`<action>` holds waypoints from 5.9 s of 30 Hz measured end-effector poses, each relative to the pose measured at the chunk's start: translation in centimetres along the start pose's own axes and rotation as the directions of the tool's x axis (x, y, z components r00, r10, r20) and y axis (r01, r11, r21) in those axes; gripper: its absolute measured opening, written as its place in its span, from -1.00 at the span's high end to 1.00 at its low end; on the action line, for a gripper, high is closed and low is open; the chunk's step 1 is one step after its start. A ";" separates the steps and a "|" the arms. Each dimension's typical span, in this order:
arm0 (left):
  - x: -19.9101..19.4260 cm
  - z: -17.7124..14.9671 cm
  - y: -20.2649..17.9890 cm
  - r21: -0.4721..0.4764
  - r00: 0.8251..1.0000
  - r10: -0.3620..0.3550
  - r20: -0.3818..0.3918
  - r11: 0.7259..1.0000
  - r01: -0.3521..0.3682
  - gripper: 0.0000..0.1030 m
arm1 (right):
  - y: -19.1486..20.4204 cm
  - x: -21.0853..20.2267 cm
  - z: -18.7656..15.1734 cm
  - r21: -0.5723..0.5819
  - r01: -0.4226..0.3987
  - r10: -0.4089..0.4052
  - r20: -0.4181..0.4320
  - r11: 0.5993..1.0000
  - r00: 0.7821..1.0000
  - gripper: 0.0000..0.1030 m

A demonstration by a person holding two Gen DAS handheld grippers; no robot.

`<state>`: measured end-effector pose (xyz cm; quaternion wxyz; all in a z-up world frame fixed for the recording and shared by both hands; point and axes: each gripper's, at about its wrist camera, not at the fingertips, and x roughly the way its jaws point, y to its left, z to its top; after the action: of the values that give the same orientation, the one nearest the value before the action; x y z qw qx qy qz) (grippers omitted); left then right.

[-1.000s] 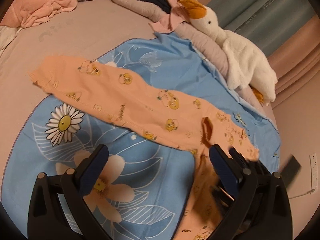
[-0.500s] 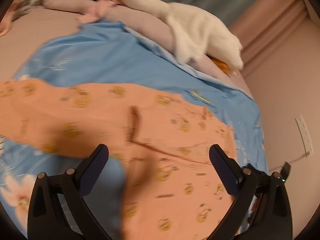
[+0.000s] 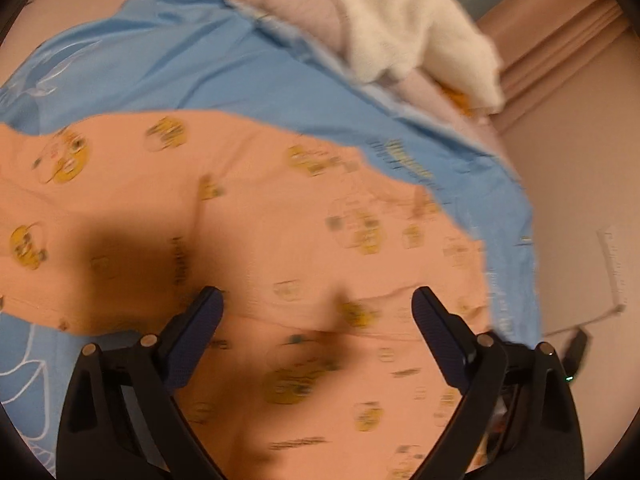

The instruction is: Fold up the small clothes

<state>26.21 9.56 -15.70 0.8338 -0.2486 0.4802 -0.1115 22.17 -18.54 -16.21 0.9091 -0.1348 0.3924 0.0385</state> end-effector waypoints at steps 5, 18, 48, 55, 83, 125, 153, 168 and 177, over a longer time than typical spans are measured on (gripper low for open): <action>0.1 -0.5 0.1 0.027 1.000 -0.007 -0.011 1.000 0.007 -0.82 | -2.6 0.8 -0.9 0.122 -0.055 0.061 -0.043 0.991 0.997 0.85; -11.7 -1.5 9.2 -0.211 0.982 -0.035 0.184 0.975 0.074 -0.98 | 0.0 -3.1 3.4 0.166 -0.220 0.207 0.092 0.961 0.974 0.76; -17.8 -0.6 28.8 -0.695 0.853 0.128 0.505 0.647 0.314 0.86 | 12.2 -1.6 7.6 0.052 -0.398 0.395 0.057 0.916 0.917 0.76; -20.0 1.2 24.8 -0.559 0.838 0.155 0.523 0.805 0.200 0.96 | 17.8 1.4 10.0 0.072 -0.497 0.494 0.056 0.865 0.868 0.76; 5.1 -9.6 -15.5 0.453 0.999 0.000 -0.040 0.891 0.018 -0.56 | -1.2 0.4 -0.6 0.682 -0.488 0.501 0.202 0.544 0.842 0.53; -6.1 -9.0 1.8 0.116 0.996 0.025 0.089 0.993 -0.035 -0.81 | -0.9 1.1 -1.0 0.606 -0.372 0.395 0.103 0.703 0.913 0.61; -0.5 -4.3 -1.3 0.261 0.997 0.073 -0.020 0.963 -0.066 0.06 | -5.3 0.2 -1.3 0.535 0.030 0.011 -0.075 0.845 0.997 0.83; -1.8 -4.9 0.1 0.256 0.995 0.092 -0.046 0.963 -0.078 0.05 | 0.9 4.7 5.9 0.299 -0.133 0.167 -0.089 0.945 0.982 0.71; -7.3 -6.9 0.9 0.186 0.999 -0.001 0.032 0.982 -0.005 -0.70 | -3.5 -3.7 1.4 0.443 -0.203 0.214 0.027 0.873 0.977 0.09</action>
<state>16.50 11.31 -13.55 0.8611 -0.1707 0.4544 -0.1512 21.26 -21.42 -11.84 0.9017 0.1181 0.4134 0.0444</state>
